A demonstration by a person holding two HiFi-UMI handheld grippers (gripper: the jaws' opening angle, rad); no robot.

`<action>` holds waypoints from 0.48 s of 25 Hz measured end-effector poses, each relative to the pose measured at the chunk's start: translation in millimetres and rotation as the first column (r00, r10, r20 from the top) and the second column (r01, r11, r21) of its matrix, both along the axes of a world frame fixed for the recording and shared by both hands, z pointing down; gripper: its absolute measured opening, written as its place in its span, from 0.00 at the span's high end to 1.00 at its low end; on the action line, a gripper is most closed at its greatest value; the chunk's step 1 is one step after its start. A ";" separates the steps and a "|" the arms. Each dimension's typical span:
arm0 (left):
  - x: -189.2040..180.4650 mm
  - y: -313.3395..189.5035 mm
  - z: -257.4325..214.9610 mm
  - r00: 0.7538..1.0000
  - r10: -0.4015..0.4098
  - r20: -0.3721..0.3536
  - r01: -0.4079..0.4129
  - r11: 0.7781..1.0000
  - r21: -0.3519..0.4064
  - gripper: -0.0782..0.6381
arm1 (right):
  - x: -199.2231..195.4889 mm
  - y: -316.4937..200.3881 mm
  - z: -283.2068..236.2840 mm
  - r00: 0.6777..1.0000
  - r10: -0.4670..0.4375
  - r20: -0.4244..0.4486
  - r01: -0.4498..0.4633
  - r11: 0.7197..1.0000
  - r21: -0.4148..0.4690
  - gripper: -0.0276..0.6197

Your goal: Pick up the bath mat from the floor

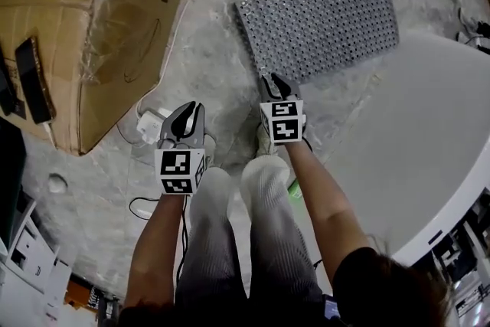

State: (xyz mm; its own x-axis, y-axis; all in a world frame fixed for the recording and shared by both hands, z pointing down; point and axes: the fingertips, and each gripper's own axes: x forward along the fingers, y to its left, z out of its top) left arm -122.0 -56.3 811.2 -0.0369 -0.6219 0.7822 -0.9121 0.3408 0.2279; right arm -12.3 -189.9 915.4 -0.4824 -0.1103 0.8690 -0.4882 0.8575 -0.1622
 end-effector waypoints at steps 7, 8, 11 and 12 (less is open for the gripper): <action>-4.4 4.5 56.7 1.000 0.000 0.029 0.000 1.000 0.000 0.82 | -2.7 10.7 62.4 0.999 -0.033 -0.016 0.033 0.999 0.011 0.81; -6.0 4.0 62.8 0.999 -0.001 0.032 0.001 1.000 0.002 0.82 | -3.4 11.2 70.2 0.999 -0.039 -0.020 0.040 0.999 0.014 0.81; -7.5 0.8 80.0 0.999 0.000 0.038 -0.001 1.000 0.010 0.82 | -4.3 10.0 91.1 0.998 -0.050 -0.031 0.051 0.998 0.025 0.80; -7.1 -1.0 85.6 0.999 0.001 0.039 -0.002 1.000 0.014 0.82 | -4.1 8.8 97.8 0.998 -0.052 -0.035 0.053 0.998 0.030 0.80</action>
